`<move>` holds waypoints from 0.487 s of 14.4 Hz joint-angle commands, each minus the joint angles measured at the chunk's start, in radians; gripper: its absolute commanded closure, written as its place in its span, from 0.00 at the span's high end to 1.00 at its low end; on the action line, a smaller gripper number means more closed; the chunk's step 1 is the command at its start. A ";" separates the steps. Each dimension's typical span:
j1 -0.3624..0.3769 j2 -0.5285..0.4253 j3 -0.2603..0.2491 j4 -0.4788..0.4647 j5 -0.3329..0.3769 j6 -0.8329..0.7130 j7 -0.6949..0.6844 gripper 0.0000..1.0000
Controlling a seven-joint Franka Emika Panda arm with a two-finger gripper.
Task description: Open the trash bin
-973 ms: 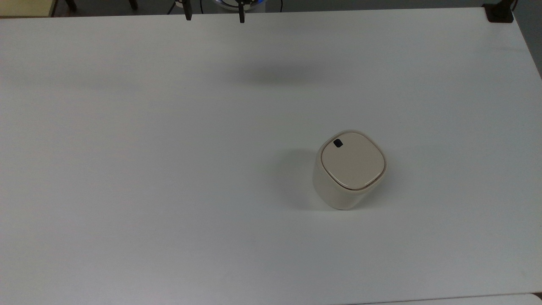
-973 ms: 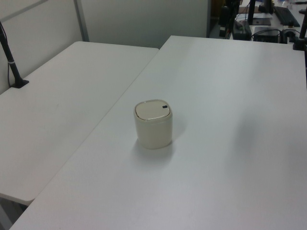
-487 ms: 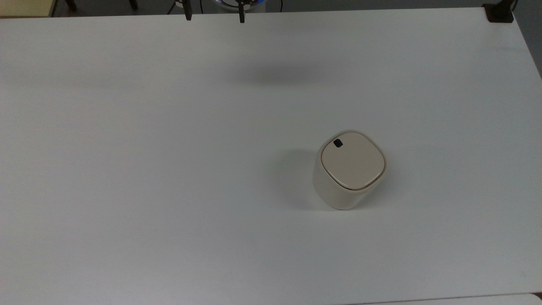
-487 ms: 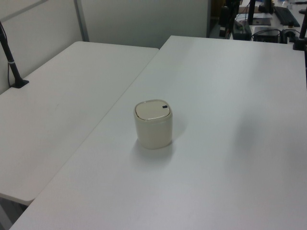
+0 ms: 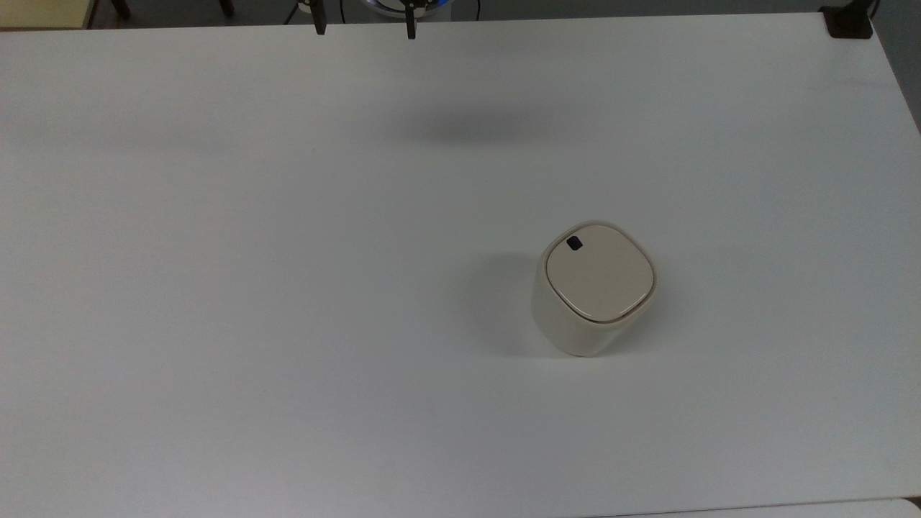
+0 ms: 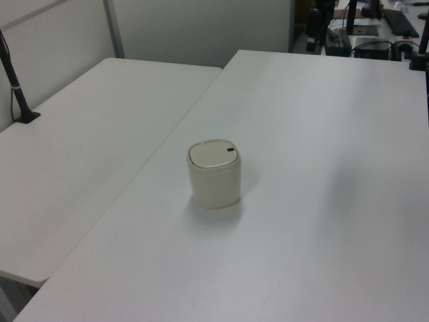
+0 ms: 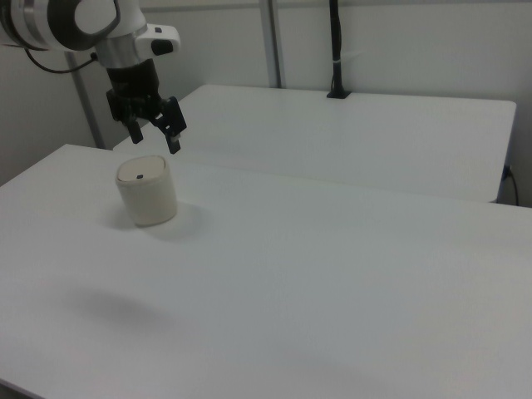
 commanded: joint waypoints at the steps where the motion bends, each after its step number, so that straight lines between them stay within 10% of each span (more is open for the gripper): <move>1: 0.007 0.004 0.000 0.001 -0.004 -0.013 -0.049 1.00; 7: 0.020 0.042 0.000 0.009 -0.018 0.004 -0.177 0.98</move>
